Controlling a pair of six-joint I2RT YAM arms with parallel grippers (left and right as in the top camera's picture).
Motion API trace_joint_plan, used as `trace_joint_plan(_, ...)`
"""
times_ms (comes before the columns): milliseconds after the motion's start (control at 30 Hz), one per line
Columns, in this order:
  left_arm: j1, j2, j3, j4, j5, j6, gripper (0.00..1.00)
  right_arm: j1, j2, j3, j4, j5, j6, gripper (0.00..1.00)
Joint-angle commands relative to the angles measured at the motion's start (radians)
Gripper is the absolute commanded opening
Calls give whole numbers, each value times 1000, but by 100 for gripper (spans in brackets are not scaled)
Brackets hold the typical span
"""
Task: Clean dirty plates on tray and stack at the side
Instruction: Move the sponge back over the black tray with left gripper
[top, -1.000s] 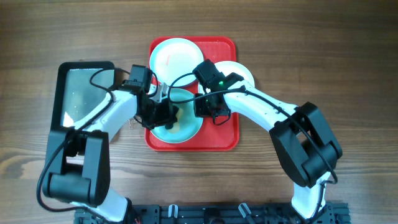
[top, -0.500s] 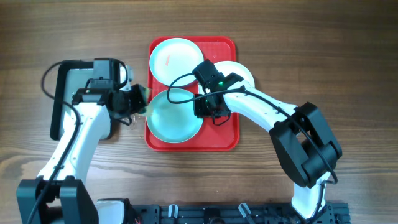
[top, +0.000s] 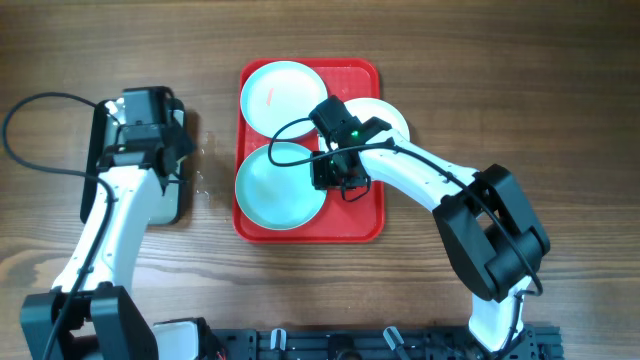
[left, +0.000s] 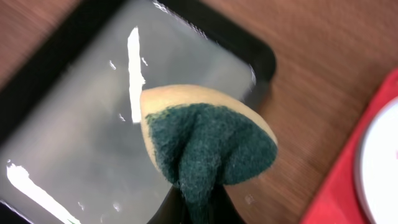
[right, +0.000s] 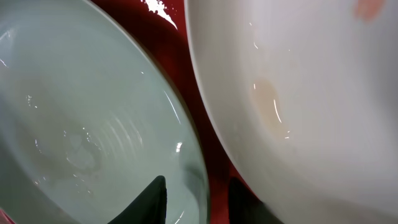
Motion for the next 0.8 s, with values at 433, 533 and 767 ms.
trace_joint_plan(433,58,198,14,149,35,417,4,6,11,-2,17,-8,-9,33)
trace_joint_plan(533,58,198,14,161,33,423,4,6,11,-2,18,-8,-10,33)
trace_joint_plan(767,58,202,7,160,33,520,4,6,11,-2,19,-8,-10,33)
